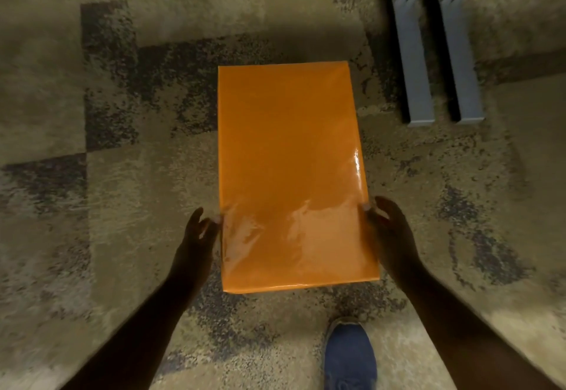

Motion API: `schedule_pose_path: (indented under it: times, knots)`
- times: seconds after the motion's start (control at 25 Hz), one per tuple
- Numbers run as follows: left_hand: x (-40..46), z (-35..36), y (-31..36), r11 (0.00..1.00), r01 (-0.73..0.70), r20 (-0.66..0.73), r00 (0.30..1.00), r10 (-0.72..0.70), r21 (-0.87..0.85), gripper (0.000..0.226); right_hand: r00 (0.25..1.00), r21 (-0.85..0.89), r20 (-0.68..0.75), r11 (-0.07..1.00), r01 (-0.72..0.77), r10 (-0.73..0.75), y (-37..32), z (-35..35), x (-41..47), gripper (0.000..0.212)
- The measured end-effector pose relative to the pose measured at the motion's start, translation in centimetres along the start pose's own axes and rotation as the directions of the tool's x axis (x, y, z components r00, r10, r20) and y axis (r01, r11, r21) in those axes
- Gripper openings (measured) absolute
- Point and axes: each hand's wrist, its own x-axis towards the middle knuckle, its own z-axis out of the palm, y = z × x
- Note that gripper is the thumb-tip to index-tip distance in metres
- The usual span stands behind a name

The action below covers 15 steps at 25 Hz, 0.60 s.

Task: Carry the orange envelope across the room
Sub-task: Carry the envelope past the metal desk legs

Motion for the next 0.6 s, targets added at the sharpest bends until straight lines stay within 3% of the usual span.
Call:
schedule_pose_path:
  times: [0.12, 0.32, 0.4, 0.48, 0.56, 0.6]
  knots:
    - [-1.5, -0.2, -1.6, 0.964, 0.083, -0.015, 0.996, -0.09, -0.251, 0.091, 0.996, 0.22, -0.022, 0.972, -0.082, 0.089, 0.8, 0.1, -1.8, 0.031]
    - [-2.9, 0.3, -1.8, 0.924, 0.114, 0.037, 0.993, -0.108, -0.366, 0.096, 0.973, 0.388, 0.184, 0.899, -0.201, 0.137, 0.3, 1.1, -2.4, 0.061]
    - [-2.9, 0.6, -1.9, 0.936, 0.094, 0.105, 0.993, -0.061, -0.339, 0.104, 0.973, 0.367, 0.203, 0.912, -0.183, 0.113, -0.1, 1.3, -2.4, 0.037]
    - [-3.0, 1.2, -1.5, 0.96, 0.069, 0.175, 0.984, -0.021, -0.272, 0.084, 0.967, 0.352, 0.231, 0.918, -0.182, 0.104, -0.1, 1.7, -2.6, 0.027]
    - [-3.3, 2.1, -0.5, 0.974, 0.021, 0.212, 0.977, 0.028, -0.225, 0.057, 0.963, 0.356, 0.251, 0.915, -0.19, 0.103, 0.4, 1.9, -2.8, 0.041]
    - [-3.4, 2.3, -0.2, 0.975, -0.012, 0.218, 0.974, 0.062, -0.221, 0.054, 0.962, 0.364, 0.256, 0.912, -0.189, 0.097, 0.6, 2.0, -2.8, 0.049]
